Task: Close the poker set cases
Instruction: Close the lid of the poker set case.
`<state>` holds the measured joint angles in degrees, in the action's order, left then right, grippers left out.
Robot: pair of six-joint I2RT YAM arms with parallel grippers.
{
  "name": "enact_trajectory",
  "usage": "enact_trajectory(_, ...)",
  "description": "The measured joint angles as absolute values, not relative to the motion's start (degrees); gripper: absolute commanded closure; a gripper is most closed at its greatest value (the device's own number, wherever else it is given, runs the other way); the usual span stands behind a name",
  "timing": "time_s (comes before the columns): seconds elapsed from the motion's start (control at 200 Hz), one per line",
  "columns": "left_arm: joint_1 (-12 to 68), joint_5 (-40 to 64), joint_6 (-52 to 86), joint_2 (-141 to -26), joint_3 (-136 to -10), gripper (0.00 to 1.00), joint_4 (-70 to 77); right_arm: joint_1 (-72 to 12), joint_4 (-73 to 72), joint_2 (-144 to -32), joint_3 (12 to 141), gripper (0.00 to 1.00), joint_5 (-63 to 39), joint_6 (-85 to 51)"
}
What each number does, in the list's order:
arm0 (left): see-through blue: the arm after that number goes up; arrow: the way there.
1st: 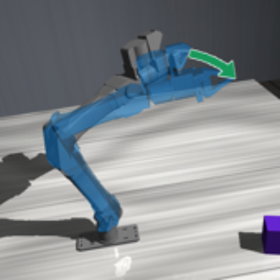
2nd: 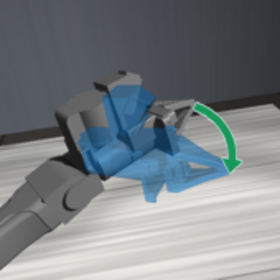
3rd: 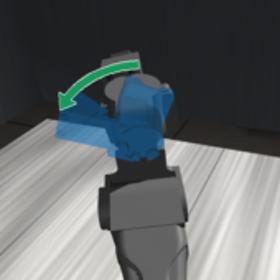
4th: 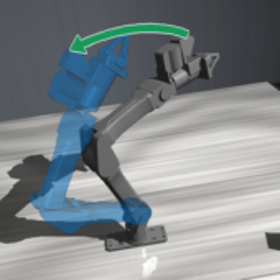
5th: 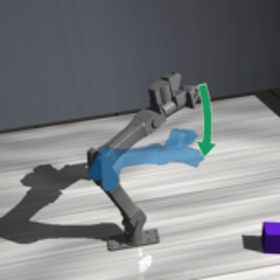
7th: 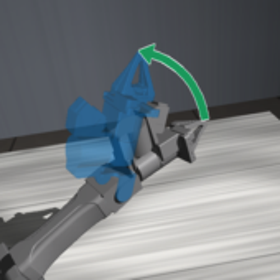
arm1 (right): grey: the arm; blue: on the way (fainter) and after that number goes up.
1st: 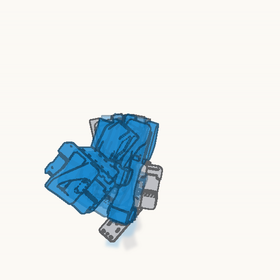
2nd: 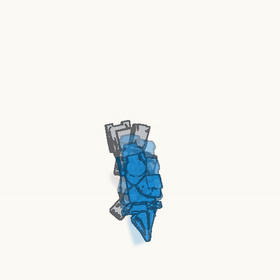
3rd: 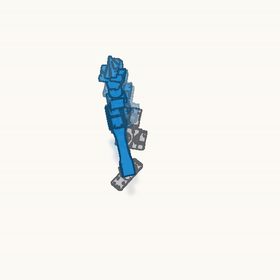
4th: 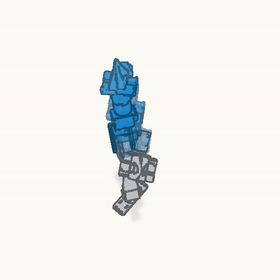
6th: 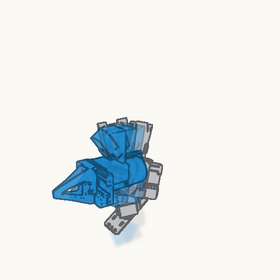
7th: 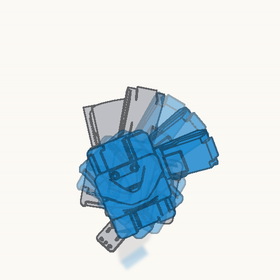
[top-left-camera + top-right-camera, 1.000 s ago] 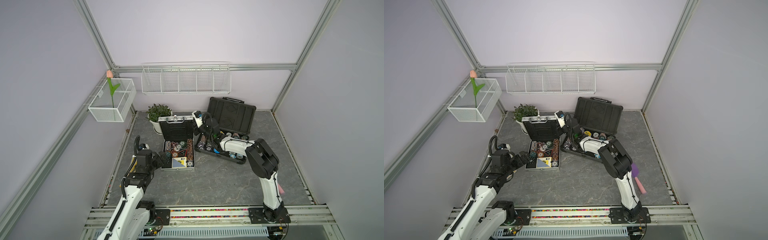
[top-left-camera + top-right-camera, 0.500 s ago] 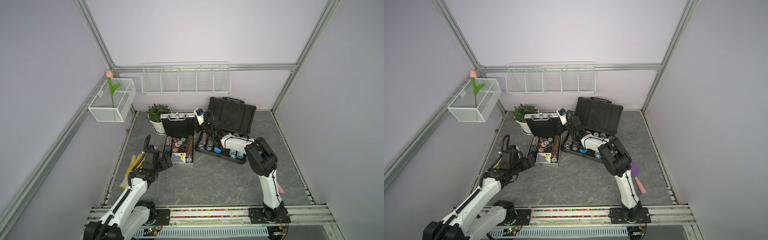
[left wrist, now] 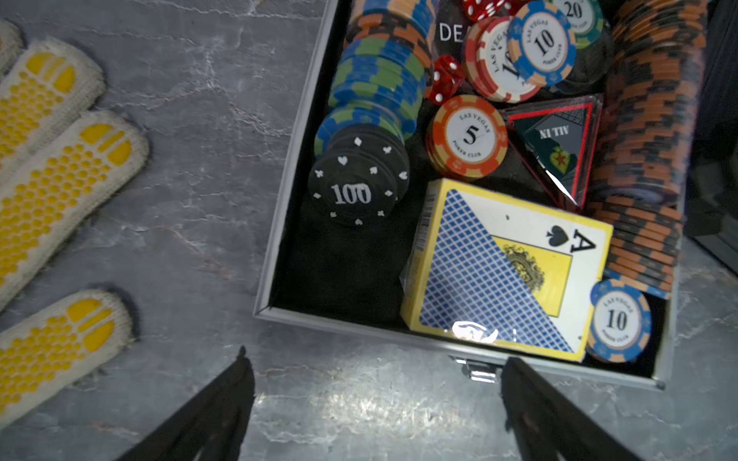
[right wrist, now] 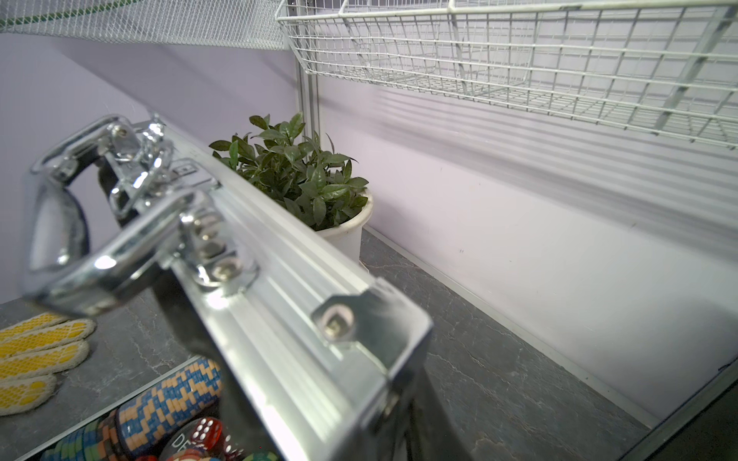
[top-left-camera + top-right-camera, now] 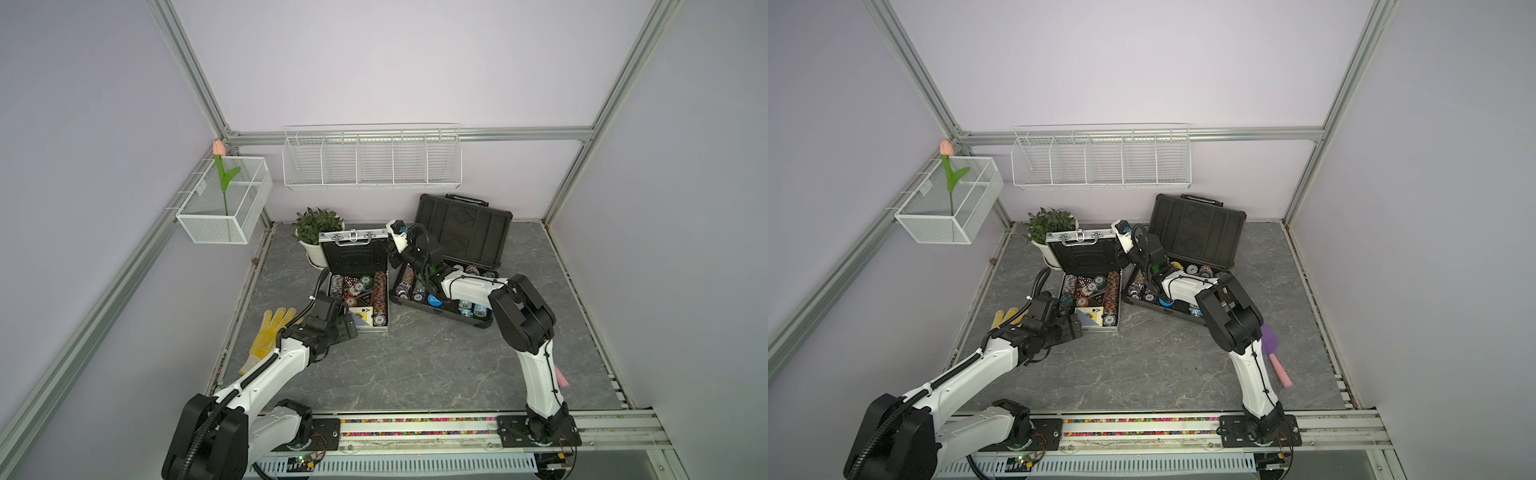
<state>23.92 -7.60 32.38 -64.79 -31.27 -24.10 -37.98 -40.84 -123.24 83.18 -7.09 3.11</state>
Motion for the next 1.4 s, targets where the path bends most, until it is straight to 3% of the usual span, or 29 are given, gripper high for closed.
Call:
enact_trajectory(0.515,27.7,-13.1,36.0,-70.3,-31.7,0.04,-19.5,-38.8,-41.9,-120.8,79.4,0.83,-6.6,5.4)
enact_trajectory(1.01,34.2,-13.6,36.1,-64.9,-27.9,0.04,-13.3,-39.6,-41.5,-120.6,79.4,0.83,-7.8,5.1)
enact_trajectory(1.399,40.3,-13.9,37.4,-64.9,-30.0,0.03,-17.8,-39.5,-37.1,-120.7,81.9,0.83,-8.4,4.7)
